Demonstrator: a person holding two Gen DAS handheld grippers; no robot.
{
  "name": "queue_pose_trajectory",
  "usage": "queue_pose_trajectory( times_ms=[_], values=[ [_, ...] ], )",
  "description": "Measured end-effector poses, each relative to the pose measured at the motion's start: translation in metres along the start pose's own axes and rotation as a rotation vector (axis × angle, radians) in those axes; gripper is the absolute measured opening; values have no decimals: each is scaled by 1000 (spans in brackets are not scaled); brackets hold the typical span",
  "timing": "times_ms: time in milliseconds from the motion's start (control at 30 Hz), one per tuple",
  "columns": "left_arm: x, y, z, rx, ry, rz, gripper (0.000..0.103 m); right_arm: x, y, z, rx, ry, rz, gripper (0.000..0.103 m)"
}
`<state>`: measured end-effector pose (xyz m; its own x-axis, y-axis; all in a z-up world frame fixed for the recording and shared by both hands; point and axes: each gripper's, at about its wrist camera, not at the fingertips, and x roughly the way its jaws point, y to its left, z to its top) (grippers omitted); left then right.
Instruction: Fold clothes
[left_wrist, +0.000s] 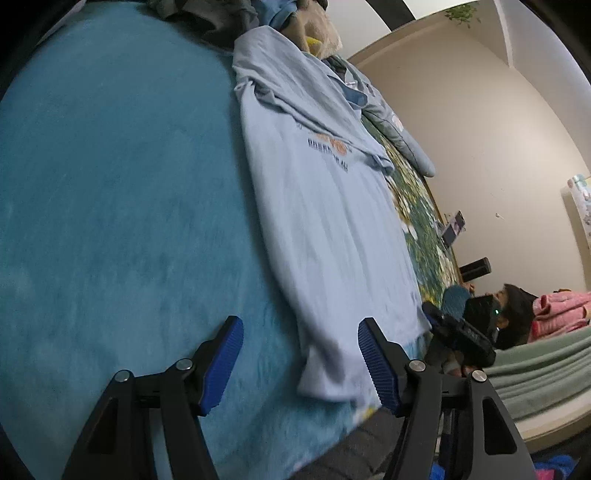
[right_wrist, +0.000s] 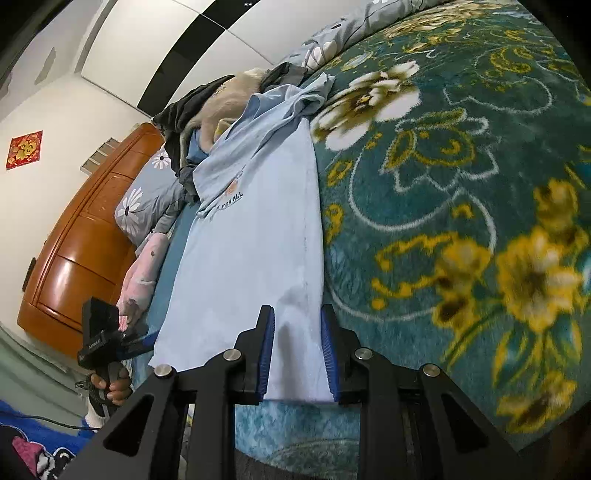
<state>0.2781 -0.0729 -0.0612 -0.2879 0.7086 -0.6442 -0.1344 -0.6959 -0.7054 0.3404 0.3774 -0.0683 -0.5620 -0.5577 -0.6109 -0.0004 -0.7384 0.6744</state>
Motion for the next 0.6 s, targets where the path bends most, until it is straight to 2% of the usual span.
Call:
queue_pose_trajectory(
  times_ms=[100,167,233,333,467,600],
  values=[
    [-2,-2,-8,28,-3,15,57,-4,-3,-5,15,-7,7,26],
    [-1,-4,-11,48,-4,30,46,-7,-5,-8,20,-12,6,25],
    [4,-8,-13,63,16,30,20,-9,-4,-11,22,-16,-5,24],
    [11,-17,-16,99,24,58,5,-12,-1,-15,24,-27,-39,10],
    [-16,-35,-18,122,-40,14,4,-30,10,-19,8,-96,-64,5],
    [-33,-59,-25,208,-52,2,7,-52,17,-15,-30,-176,-170,4]
  ],
)
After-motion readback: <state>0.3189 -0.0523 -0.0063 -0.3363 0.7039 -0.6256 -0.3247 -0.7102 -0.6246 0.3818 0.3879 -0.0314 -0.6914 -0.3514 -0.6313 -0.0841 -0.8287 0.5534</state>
